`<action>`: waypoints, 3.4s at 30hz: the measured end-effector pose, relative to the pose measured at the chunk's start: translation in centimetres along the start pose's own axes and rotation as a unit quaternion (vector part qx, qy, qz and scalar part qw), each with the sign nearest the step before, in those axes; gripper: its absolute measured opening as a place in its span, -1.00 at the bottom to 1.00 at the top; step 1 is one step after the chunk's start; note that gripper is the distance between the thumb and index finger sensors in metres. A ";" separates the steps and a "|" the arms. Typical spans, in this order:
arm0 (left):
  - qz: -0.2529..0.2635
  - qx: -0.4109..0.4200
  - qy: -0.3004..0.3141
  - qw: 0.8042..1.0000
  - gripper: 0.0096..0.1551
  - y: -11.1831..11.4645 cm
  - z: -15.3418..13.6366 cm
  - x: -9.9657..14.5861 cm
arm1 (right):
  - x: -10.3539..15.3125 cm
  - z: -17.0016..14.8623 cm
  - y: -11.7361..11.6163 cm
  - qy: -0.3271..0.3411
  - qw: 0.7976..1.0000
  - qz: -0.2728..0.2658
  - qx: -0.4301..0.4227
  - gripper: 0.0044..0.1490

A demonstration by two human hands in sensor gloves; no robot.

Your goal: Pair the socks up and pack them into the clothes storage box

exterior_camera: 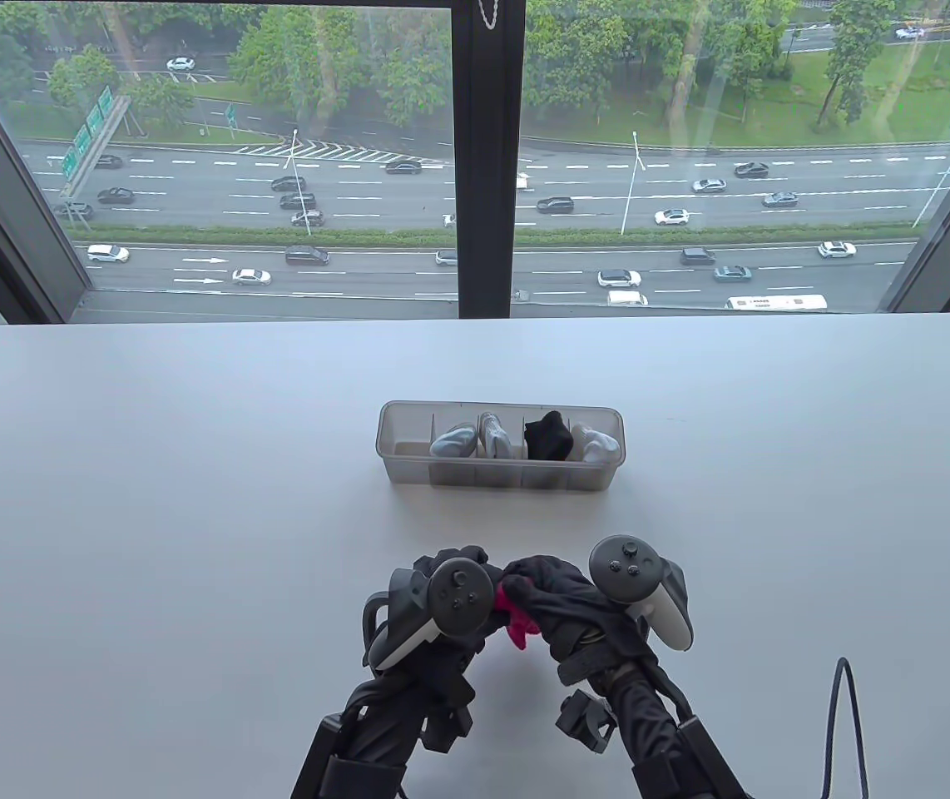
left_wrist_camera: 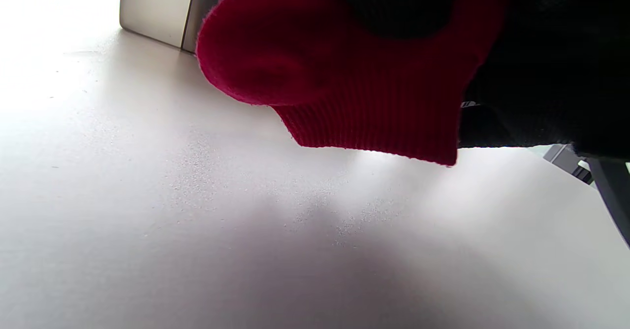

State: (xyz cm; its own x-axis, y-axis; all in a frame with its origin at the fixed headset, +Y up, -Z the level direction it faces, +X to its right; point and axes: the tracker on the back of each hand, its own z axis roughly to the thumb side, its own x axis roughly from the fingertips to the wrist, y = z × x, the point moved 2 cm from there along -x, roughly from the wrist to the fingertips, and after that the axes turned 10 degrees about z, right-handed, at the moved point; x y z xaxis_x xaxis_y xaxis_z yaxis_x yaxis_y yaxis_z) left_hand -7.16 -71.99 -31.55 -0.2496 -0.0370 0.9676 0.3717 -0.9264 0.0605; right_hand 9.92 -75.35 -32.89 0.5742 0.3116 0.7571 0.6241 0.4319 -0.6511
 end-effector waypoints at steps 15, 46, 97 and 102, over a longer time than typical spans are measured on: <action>-0.012 -0.006 0.004 1.000 -0.40 0.2 0.2 0.0 | 0.1 0.2 0.2 0.005 1.000 -0.007 -0.008 -0.10; 0.027 0.063 0.004 0.998 -0.25 -0.7 -1.0 0.0 | 0.8 0.0 1.6 -0.010 0.997 -0.077 -0.012 -0.36; 0.019 0.009 0.009 1.000 -0.26 -0.9 -0.9 0.0 | 0.0 1.2 0.1 0.036 0.998 0.000 -0.054 -0.19; 0.008 0.013 0.014 1.000 -0.12 -0.5 -1.1 0.0 | 0.1 0.8 0.7 0.027 0.998 -0.026 -0.056 -0.26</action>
State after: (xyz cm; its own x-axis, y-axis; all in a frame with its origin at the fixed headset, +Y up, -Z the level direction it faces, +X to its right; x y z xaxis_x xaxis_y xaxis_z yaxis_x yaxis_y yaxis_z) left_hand -8.30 -71.96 -31.82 -0.2684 -0.0631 0.9612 0.3991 -0.9155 0.0514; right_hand 10.01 -74.36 -33.18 0.5656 0.2430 0.7881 0.7079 0.3472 -0.6151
